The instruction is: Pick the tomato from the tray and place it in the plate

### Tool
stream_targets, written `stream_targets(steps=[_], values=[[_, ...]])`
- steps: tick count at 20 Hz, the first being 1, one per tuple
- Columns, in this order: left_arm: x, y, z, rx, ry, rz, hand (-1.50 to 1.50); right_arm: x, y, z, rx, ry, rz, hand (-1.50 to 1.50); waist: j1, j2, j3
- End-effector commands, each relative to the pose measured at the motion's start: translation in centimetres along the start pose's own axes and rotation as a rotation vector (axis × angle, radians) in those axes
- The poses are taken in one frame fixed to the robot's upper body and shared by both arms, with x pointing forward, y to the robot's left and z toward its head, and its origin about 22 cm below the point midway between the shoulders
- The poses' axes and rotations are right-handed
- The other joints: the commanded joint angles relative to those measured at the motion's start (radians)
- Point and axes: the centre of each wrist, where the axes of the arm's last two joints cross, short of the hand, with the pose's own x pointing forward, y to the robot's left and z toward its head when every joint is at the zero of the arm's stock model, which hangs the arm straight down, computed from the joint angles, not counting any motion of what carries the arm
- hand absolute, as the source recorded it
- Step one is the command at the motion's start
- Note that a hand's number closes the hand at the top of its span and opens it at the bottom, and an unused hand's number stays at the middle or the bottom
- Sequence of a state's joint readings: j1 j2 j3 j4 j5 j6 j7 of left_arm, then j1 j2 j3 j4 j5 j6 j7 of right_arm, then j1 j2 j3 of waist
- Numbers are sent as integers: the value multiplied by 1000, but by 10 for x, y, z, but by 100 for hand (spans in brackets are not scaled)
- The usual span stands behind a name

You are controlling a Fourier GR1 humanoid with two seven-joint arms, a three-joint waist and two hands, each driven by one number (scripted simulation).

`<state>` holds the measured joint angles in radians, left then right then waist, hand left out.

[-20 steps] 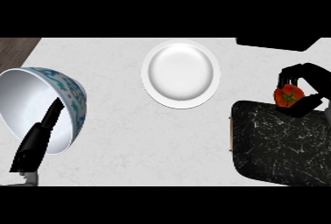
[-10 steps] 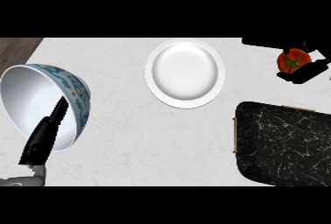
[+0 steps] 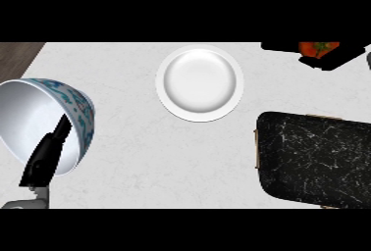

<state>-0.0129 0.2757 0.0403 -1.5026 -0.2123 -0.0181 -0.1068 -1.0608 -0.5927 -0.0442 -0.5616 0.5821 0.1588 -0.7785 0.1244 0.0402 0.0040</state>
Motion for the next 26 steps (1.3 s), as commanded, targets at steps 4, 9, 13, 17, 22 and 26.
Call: stream_targets(steps=[4, 9, 13, 17, 22, 26], values=[[-10, 1, 5, 30, 35, -7, 0, 22, 17, -51, 54, -225, -134, 150, -41, -13, -3], [-15, 25, 5, 51, 48, -4, 0, 59, 25, -101, 97, -244, -190, 150, -54, -19, -4], [-8, 10, 10, 61, 59, -5, 0, 89, 69, -130, 157, -233, -251, 150, -81, -31, -4], [-25, 23, 18, 56, 58, 6, 0, 95, 98, -135, 241, -195, -253, 150, -70, -22, -5], [-19, 21, 12, 59, 56, 2, 0, 117, 147, -142, 346, -194, -207, 150, -73, -21, -5], [-18, 21, 25, 67, 63, -26, 0, 128, 159, -147, 411, -175, -207, 150, -79, -28, -4]])
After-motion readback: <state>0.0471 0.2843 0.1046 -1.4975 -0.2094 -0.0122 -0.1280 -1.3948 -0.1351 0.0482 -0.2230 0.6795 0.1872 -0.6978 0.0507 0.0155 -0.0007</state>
